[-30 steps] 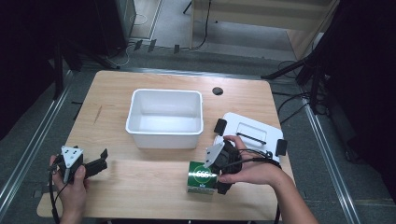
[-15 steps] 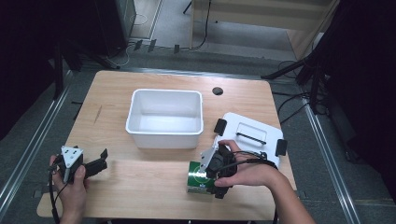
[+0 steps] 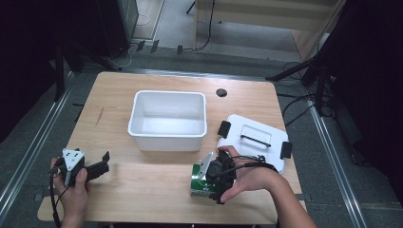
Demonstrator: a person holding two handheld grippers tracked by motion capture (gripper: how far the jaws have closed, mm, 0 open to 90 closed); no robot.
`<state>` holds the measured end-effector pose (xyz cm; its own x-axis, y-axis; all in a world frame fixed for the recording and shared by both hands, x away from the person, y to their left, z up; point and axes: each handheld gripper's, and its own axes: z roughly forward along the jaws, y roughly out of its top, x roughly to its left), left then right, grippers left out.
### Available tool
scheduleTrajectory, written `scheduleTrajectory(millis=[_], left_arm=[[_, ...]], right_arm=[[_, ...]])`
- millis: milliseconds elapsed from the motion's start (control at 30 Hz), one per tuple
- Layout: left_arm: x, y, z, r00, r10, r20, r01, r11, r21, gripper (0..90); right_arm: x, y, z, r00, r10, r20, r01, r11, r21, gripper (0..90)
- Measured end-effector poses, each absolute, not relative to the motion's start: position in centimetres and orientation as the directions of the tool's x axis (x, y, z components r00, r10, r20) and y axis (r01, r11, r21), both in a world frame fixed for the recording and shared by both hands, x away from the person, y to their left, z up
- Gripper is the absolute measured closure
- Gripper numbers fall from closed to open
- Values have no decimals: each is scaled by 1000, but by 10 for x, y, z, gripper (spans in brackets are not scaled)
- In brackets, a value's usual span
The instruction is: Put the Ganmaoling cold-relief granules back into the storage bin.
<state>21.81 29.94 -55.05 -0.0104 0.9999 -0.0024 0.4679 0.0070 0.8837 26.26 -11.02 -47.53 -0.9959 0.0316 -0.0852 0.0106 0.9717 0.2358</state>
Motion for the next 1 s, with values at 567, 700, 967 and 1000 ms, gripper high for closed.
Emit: scheduleTrajectory(millis=[567, 700, 967, 1000], left_arm=[[218, 300, -551, -9, 1000, -7, 466, 10, 885, 23], [219, 300, -551, -9, 1000, -8, 465, 11, 885, 23], [219, 300, -551, -10, 1000, -6, 468, 9, 884, 23], [218, 300, -551, -9, 1000, -7, 468, 10, 884, 23]], right_arm=[[267, -104, -483, -998, 19, -63, 5, 976, 216, 150], [266, -105, -480, -997, -5, -74, -21, 976, 219, 158], [268, -108, -469, -996, -4, -88, -26, 968, 249, 159], [268, -109, -468, -996, -3, -92, -26, 967, 252, 159]])
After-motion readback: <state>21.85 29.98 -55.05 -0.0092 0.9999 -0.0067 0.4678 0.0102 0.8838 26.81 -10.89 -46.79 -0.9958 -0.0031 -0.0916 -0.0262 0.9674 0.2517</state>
